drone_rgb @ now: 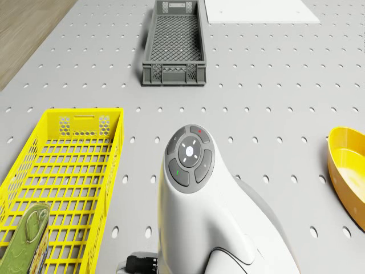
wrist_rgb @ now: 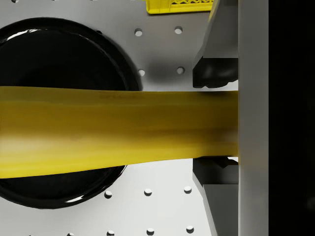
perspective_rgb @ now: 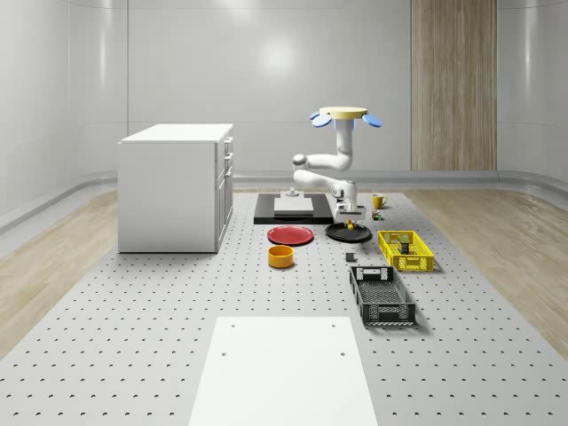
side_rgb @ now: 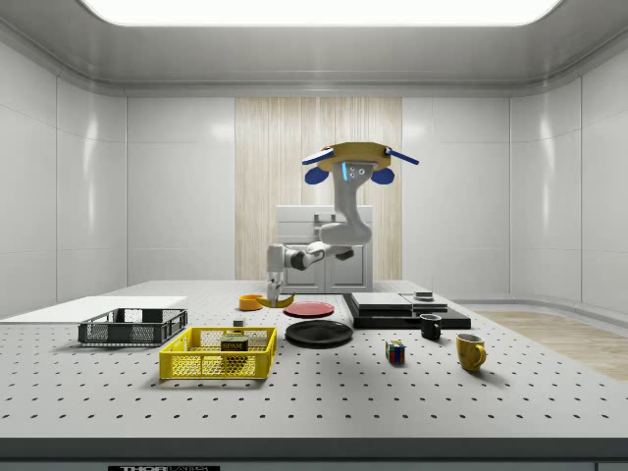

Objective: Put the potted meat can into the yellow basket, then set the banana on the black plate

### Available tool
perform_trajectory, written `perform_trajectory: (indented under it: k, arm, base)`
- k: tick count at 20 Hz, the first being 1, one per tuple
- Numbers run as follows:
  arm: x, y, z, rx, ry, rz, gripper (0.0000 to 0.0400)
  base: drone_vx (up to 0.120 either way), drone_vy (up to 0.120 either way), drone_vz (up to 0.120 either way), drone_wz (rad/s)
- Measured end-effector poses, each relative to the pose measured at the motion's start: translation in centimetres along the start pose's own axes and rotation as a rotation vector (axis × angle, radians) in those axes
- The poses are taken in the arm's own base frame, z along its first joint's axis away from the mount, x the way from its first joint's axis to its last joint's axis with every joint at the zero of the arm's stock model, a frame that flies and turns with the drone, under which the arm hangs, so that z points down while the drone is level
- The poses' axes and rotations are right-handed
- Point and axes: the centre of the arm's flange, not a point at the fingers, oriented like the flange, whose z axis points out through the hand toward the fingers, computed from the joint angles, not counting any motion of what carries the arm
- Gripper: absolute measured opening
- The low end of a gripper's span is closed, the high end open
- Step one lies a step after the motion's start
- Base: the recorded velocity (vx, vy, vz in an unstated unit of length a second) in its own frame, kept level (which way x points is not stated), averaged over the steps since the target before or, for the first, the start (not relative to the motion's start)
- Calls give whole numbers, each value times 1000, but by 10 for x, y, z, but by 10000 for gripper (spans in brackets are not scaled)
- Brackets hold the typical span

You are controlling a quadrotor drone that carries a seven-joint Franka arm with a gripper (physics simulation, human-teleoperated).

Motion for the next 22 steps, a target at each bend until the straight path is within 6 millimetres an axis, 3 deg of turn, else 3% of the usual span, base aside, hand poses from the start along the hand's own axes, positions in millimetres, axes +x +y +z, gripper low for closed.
perform_trajectory:
  k: [3,22]
  arm:
    - [0,0,0,0,0,0,193]
    - [0,0,0,0,0,1,193]
  base:
    - [-120,0,-107,0]
    - [-120,0,0,0]
